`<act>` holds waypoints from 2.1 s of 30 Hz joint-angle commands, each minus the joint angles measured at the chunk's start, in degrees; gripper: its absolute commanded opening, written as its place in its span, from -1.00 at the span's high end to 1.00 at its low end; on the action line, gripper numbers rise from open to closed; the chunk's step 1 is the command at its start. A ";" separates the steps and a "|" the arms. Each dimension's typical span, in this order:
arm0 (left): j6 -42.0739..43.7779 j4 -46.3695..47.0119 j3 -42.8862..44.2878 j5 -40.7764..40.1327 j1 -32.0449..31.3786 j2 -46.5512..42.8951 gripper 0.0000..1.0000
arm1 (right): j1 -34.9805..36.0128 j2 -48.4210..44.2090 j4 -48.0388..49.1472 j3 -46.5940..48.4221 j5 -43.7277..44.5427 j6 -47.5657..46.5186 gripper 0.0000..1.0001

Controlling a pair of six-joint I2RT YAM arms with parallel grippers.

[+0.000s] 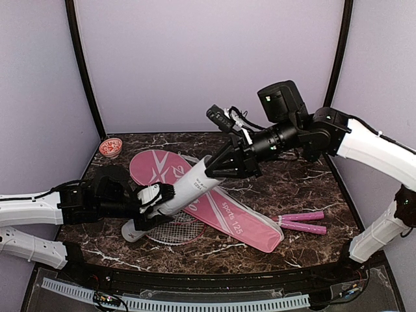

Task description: Pack up the badminton gear

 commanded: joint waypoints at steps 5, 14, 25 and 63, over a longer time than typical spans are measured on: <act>1.07 6.80 1.19 2.59 -0.91 -1.66 0.19 | 0.40 2.42 0.90 -1.86 -2.07 0.58 0.32; 0.35 6.58 1.43 1.00 -0.90 -2.46 0.18 | -1.47 0.80 1.16 -6.18 -0.36 1.62 0.12; -2.62 3.51 5.21 -7.68 -0.81 1.30 0.18 | -4.76 -4.74 9.50 -7.17 -1.85 4.67 -0.11; -6.09 -17.54 30.01 -21.01 42.23 31.37 0.13 | -17.27 -18.55 34.93 -28.32 -5.09 17.43 -0.63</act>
